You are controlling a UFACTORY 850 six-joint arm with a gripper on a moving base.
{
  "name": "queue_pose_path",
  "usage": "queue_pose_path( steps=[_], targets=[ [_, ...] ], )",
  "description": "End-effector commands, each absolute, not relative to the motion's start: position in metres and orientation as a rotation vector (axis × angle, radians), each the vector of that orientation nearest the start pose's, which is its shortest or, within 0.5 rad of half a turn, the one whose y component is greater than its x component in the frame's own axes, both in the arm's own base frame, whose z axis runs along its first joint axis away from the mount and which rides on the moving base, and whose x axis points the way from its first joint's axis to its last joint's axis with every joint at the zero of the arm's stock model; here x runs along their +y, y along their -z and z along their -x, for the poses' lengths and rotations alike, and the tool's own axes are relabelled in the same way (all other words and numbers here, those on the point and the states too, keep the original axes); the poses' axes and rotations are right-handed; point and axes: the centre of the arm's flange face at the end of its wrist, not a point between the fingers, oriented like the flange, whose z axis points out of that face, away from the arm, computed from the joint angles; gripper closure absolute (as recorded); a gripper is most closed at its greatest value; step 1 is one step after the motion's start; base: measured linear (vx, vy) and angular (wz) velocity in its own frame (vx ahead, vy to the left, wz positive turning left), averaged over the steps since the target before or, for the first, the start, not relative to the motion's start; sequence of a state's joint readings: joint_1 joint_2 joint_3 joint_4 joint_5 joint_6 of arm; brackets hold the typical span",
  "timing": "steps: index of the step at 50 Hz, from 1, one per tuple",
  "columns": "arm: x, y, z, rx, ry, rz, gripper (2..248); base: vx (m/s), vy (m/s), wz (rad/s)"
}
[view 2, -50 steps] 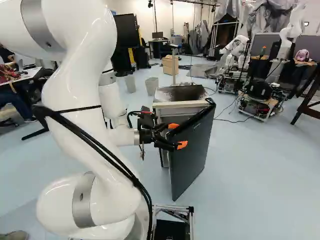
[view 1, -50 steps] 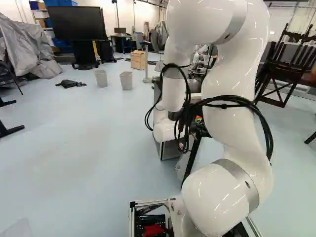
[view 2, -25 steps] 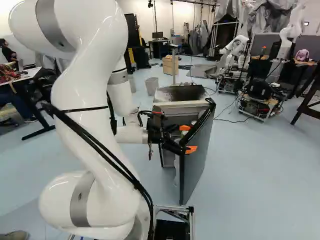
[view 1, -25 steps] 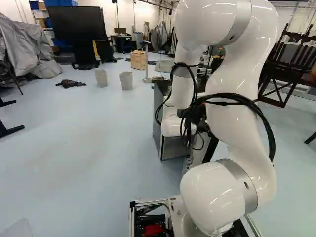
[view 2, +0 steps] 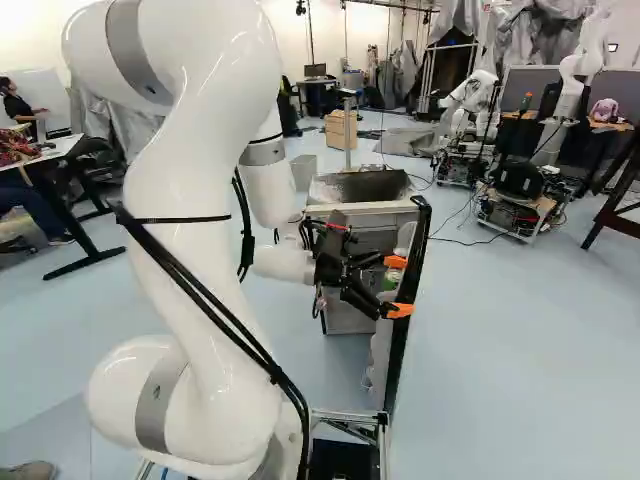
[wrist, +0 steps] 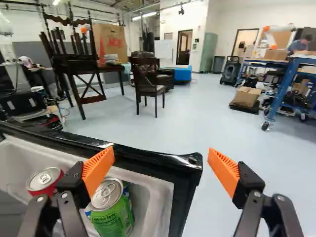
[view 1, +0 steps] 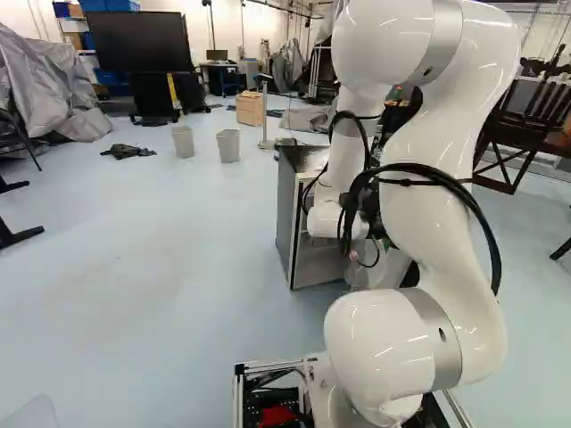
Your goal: Grab a drink from the fridge
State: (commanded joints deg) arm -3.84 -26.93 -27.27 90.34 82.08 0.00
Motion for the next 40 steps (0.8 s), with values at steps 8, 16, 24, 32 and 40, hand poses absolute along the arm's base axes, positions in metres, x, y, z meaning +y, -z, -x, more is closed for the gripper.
queue_pose_path(
  steps=[8,16,24,32,40],
  targets=[
    [-0.129,-0.275,-0.324,-1.392,-1.059,-1.184,3,0.000,0.000,0.000],
    [-0.148,-0.275,-0.327,-1.430,-1.027,-1.121,3,0.000,0.000,0.000],
    [-0.167,-0.276,-0.330,-1.463,-1.002,-1.068,3,0.000,0.000,0.000],
    [-0.187,-0.276,-0.333,-1.495,-0.981,-1.016,3,0.000,0.000,0.000],
    [-0.208,-0.277,-0.337,-1.525,-0.963,-0.964,3,0.000,0.000,0.000]
  ],
)
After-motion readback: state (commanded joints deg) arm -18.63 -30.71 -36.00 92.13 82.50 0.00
